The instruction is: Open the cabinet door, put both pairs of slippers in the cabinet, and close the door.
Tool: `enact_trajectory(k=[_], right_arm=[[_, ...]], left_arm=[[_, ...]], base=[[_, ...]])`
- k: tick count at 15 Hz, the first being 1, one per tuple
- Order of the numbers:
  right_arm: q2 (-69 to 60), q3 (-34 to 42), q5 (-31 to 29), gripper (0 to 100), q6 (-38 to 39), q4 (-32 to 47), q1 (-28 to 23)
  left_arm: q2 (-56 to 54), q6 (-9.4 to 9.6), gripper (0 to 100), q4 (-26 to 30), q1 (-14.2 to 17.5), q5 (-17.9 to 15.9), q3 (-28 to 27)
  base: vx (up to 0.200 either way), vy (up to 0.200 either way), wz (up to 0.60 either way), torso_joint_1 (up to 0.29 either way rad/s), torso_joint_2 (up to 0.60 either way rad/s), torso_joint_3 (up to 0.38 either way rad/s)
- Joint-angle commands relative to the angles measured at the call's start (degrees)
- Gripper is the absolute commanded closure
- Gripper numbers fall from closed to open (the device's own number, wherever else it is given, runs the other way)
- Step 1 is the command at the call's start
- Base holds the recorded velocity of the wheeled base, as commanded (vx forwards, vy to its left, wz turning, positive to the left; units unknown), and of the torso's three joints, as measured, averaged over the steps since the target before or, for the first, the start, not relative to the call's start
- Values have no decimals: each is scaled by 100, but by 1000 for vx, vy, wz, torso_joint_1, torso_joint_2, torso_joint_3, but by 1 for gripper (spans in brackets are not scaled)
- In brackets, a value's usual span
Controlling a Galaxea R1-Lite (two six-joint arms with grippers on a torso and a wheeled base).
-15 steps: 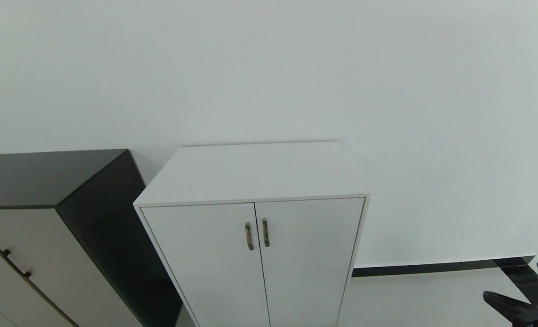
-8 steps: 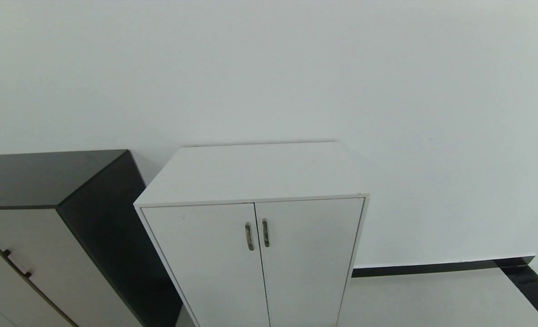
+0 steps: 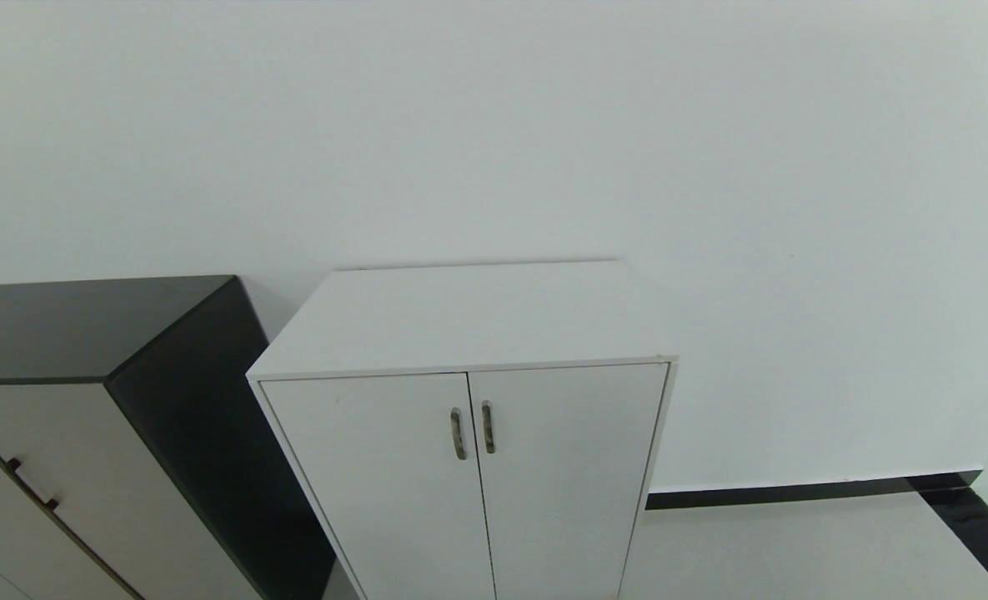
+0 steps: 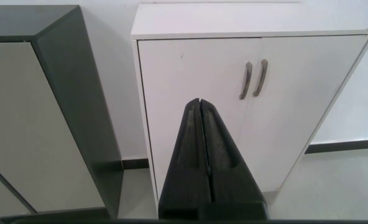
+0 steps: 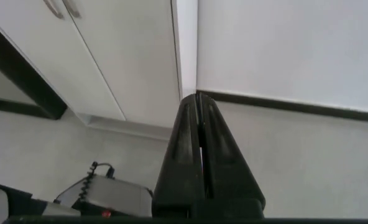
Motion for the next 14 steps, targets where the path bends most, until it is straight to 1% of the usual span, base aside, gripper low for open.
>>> enact_trajectory(k=[1,3,5,9,10,11,12,14], right_arm=[[-359,5,-7,100,-15,0,-156],[-596,5,-7,100,-15,0,-446],[-922,5,-16,100,-15,0,-604],[-1027,5,-95,100,2,0,-666],[-983,-4,-104,100,-15,9,-771],[-869,-4,-104,100,-51,9,-1202],[-966,5,-95,100,-59,9,-1308],[-1519,5,-69,100,-68,9,-1272]], left_arm=[[-1,-6,100,0,4,1,0],[-1,-6,100,0,4,1,0],[-1,-6,100,0,4,1,0],[-1,-6,100,0,4,1,0],[-1,-6,100,0,4,1,0],[-1,-6,100,0,4,1,0],[-1,-6,100,0,4,1,0],[-1,-6,100,0,4,1,0]], base=[[0,0,0,0,0,0],[0,0,0,0,0,0],[0,0,0,0,0,0],[0,0,0,0,0,0],[0,0,0,0,0,0],[0,0,0,0,0,0],[0,0,0,0,0,0],[0,0,0,0,0,0]])
